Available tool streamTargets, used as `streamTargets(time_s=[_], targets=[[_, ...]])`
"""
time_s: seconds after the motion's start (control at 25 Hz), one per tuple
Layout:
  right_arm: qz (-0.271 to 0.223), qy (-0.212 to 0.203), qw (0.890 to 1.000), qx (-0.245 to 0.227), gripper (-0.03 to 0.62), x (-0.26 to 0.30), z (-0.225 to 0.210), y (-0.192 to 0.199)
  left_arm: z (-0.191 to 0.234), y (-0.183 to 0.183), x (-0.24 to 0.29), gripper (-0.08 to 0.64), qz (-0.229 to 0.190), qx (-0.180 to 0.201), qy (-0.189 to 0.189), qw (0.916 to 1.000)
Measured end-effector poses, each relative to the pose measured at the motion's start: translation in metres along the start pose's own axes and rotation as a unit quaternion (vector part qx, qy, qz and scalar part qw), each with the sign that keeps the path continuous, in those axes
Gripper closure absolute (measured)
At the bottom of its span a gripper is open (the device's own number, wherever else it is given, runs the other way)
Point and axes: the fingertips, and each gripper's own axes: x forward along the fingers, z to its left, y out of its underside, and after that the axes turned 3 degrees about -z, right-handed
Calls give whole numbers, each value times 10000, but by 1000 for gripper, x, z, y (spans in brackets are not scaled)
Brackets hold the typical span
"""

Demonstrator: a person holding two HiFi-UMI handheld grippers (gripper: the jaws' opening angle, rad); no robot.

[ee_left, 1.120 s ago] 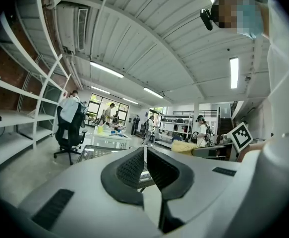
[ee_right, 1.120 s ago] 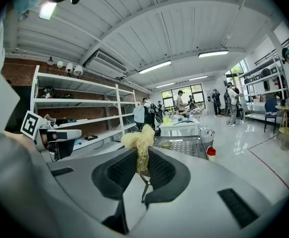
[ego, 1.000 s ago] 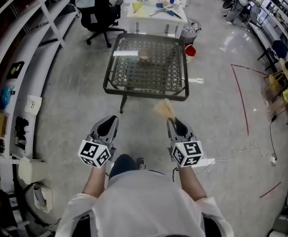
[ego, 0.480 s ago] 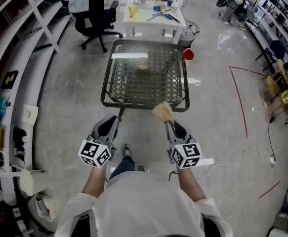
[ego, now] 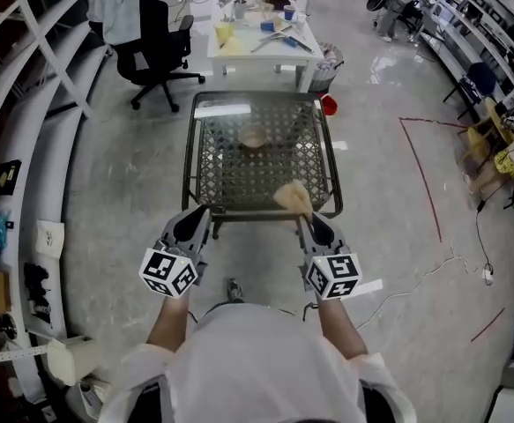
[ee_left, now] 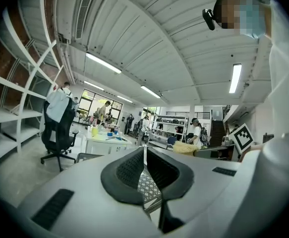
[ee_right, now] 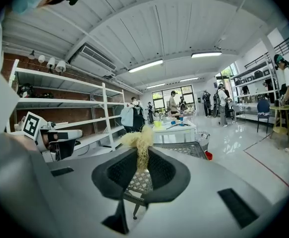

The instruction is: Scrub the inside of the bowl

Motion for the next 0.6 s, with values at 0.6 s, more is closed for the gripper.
streamTargets(time_s=[0.6], targets=[[27, 217, 9998, 37, 523, 61, -29, -11, 40, 2, 67, 515, 213, -72, 284, 9993]])
